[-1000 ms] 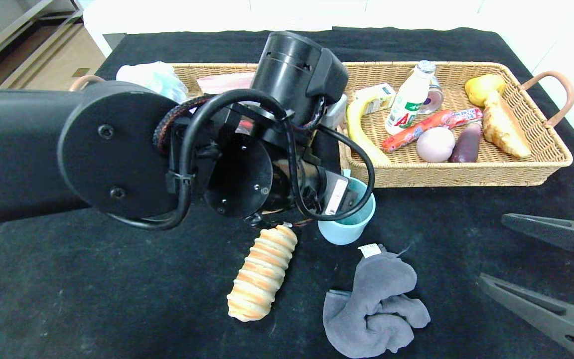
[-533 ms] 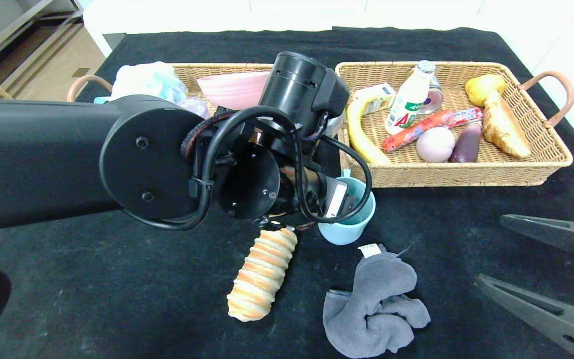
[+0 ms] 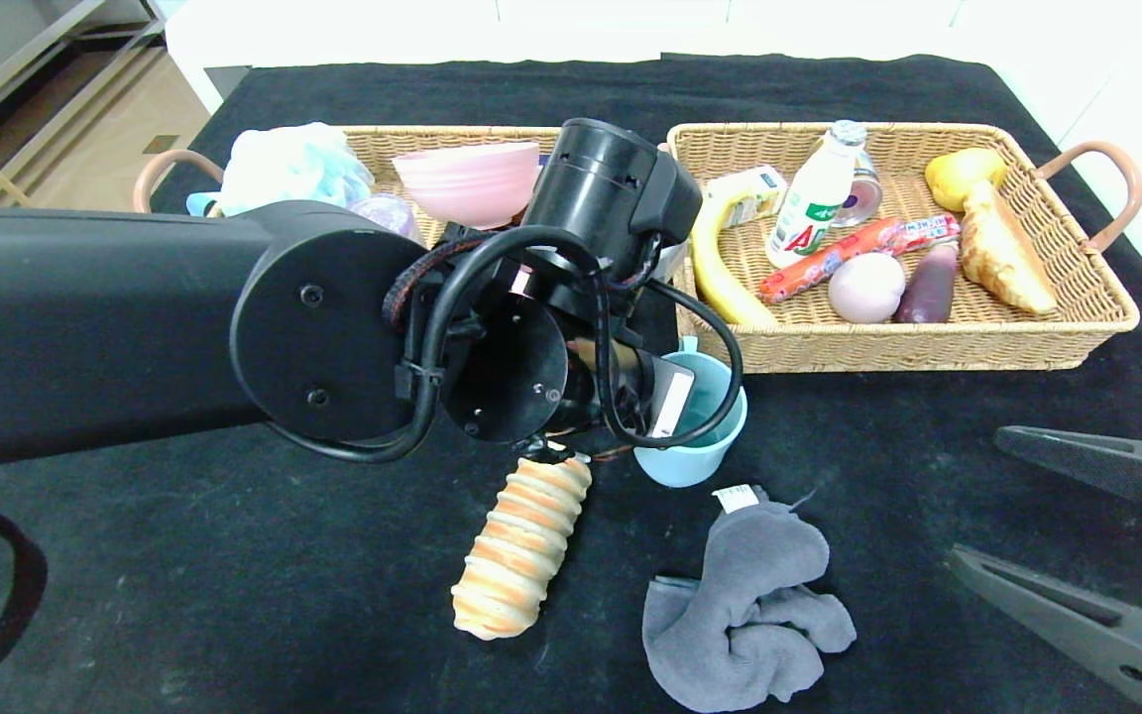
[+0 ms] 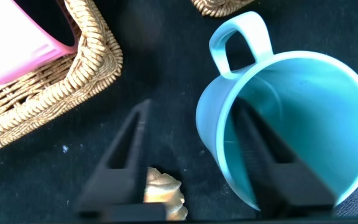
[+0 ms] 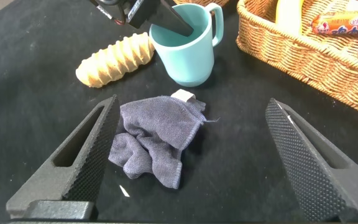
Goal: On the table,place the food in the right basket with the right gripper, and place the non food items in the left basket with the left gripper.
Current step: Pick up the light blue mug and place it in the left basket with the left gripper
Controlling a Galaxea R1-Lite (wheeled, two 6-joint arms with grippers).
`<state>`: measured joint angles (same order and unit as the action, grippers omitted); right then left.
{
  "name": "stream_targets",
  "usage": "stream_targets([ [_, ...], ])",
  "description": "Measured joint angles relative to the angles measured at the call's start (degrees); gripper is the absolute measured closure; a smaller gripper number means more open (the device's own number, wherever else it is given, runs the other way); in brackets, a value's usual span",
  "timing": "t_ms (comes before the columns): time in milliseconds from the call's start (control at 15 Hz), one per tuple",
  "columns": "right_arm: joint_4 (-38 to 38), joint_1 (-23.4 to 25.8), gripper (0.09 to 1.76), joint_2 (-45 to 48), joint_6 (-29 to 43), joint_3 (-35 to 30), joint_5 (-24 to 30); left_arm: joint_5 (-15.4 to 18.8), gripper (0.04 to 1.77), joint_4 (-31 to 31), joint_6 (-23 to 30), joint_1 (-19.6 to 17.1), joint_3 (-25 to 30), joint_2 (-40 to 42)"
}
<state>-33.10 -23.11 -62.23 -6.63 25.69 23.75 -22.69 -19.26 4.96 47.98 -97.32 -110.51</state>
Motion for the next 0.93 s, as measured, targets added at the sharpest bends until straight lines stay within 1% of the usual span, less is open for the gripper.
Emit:
stream_targets([
  [67,0.0,0.0,0.14,0.0,0.0,0.0,0.0,0.0,1.02,0.0,0.0,0.0,0.0,0.0],
  [200,0.0,0.0,0.14,0.0,0.0,0.0,0.0,0.1,1.62,0.2,0.0,0.1,0.0,-0.1],
  [933,-0.1,0.1,0.14,0.0,-0.1,-0.1,0.0,-0.1,1.61,0.1,-0.1,0.0,0.5,-0.4],
])
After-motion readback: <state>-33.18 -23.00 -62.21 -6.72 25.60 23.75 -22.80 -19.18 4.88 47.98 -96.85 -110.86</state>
